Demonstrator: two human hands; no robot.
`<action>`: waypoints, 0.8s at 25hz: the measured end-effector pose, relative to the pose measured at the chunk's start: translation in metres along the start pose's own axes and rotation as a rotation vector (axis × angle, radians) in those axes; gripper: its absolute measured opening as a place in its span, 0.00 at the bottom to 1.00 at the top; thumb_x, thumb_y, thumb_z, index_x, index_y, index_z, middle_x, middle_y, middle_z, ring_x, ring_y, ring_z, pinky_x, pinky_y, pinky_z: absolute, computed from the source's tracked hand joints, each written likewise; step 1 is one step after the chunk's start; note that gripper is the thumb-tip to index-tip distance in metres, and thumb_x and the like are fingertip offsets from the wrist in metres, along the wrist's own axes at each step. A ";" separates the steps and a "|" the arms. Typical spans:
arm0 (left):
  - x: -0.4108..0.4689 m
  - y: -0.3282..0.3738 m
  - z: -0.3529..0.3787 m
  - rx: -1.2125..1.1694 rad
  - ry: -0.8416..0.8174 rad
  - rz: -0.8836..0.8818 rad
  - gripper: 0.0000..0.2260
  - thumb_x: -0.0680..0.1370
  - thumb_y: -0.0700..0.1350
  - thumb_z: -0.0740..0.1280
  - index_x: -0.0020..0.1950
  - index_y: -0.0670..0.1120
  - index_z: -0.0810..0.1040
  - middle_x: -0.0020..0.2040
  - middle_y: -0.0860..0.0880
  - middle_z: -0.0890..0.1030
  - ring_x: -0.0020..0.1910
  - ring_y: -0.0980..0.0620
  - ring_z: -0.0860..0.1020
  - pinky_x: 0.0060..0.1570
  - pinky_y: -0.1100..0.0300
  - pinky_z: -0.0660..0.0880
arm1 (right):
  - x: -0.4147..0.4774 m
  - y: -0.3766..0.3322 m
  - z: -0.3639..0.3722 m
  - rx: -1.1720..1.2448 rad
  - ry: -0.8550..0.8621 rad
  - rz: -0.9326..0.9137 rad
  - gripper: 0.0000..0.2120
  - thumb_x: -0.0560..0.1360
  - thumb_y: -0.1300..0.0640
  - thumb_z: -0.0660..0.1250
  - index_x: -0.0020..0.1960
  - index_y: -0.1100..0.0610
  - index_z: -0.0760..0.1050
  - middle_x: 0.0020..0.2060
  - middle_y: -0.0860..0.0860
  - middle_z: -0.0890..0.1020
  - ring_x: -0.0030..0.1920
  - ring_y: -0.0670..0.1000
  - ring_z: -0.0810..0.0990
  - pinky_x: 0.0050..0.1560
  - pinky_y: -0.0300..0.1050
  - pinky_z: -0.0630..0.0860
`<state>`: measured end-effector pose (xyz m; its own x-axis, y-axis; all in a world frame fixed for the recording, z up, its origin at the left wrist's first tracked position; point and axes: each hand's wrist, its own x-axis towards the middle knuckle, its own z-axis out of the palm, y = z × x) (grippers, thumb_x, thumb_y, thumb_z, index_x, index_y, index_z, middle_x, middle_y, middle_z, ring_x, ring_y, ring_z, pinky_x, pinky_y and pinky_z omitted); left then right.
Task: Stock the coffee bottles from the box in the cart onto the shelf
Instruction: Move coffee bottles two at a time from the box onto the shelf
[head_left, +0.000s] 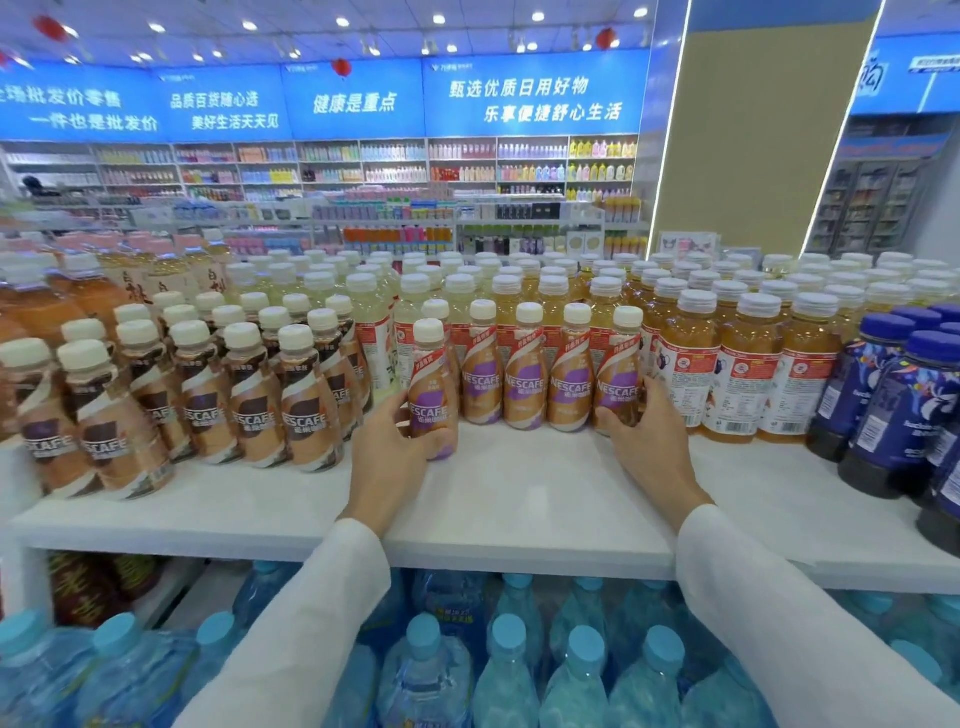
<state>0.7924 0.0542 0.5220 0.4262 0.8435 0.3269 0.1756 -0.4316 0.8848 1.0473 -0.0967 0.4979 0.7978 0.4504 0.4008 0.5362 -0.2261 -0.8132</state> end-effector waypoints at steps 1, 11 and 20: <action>0.004 -0.001 0.001 0.003 0.003 0.008 0.29 0.71 0.44 0.78 0.71 0.51 0.75 0.56 0.57 0.81 0.52 0.57 0.79 0.47 0.68 0.74 | 0.000 0.000 0.000 -0.004 0.002 -0.003 0.32 0.76 0.51 0.73 0.75 0.50 0.64 0.71 0.48 0.74 0.70 0.53 0.73 0.70 0.57 0.73; 0.013 -0.012 0.011 -0.008 0.050 0.017 0.30 0.72 0.45 0.78 0.73 0.50 0.73 0.61 0.54 0.81 0.56 0.55 0.80 0.56 0.60 0.76 | 0.002 0.003 0.000 -0.001 0.005 -0.018 0.31 0.75 0.51 0.74 0.74 0.51 0.66 0.68 0.49 0.76 0.67 0.52 0.75 0.67 0.54 0.74; 0.017 -0.017 0.013 0.010 0.059 -0.005 0.33 0.71 0.49 0.79 0.74 0.49 0.72 0.65 0.52 0.80 0.59 0.53 0.79 0.60 0.55 0.78 | 0.005 0.006 0.002 -0.023 0.010 0.001 0.33 0.74 0.48 0.74 0.75 0.48 0.64 0.70 0.47 0.74 0.69 0.52 0.74 0.69 0.57 0.73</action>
<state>0.8085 0.0714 0.5082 0.3725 0.8629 0.3415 0.1863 -0.4300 0.8834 1.0538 -0.0945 0.4944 0.8012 0.4411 0.4043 0.5413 -0.2462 -0.8040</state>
